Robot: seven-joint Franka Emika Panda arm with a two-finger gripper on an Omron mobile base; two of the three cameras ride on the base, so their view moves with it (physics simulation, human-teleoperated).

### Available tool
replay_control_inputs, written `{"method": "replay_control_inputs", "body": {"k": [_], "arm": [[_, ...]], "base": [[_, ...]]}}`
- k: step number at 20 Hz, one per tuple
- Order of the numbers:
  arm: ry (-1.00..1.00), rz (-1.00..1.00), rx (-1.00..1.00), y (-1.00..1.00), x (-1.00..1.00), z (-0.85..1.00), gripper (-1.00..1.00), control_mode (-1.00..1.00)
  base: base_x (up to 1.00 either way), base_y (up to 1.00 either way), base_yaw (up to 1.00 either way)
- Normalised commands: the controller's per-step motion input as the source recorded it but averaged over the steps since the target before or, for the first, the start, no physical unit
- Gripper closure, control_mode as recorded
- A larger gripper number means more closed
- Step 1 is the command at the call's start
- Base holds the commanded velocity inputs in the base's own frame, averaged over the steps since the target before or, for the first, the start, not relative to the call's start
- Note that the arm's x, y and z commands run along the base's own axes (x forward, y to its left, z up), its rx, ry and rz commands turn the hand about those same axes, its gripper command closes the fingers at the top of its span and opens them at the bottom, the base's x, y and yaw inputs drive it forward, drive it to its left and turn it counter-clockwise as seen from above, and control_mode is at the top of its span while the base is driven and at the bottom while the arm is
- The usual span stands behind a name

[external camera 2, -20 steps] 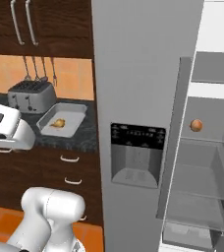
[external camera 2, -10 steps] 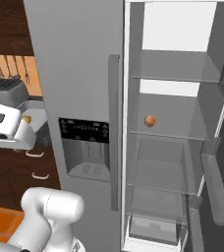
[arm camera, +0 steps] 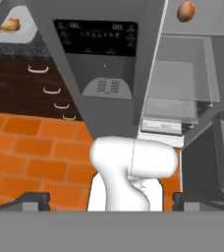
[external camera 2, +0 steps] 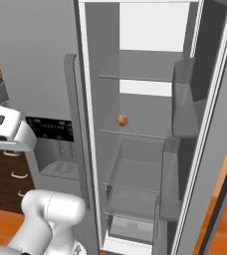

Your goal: Place one onion and one chicken drumstick in each tupperware on the nearby counter, to pack two identical lunches.

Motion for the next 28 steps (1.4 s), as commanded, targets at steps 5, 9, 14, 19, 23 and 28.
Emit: {"method": "replay_control_inputs", "body": {"k": [5, 9, 14, 19, 23, 28], "arm": [[0.0, 0.0, 0.0, 0.0, 0.0, 0.0, -1.0, 1.0], [0.0, 0.0, 0.0, 0.0, 0.0, 0.0, -1.0, 1.0], [0.0, 0.0, 0.0, 0.0, 0.0, 0.0, -1.0, 1.0], [0.0, 0.09, 0.15, -0.68, 0.87, -0.18, -1.0, -1.0], [-0.04, 0.16, 0.01, -0.16, 0.97, -0.54, -1.0, -1.0], [-0.13, 0.04, 0.0, -0.42, 0.79, -0.78, -1.0, -1.0]], "base": [[0.47, -0.46, 0.0], [0.13, -0.25, 0.02], [0.09, -0.36, 0.02], [0.0, 0.0, 0.0], [0.0, 0.0, 0.0], [0.0, 0.0, 0.0]]}}
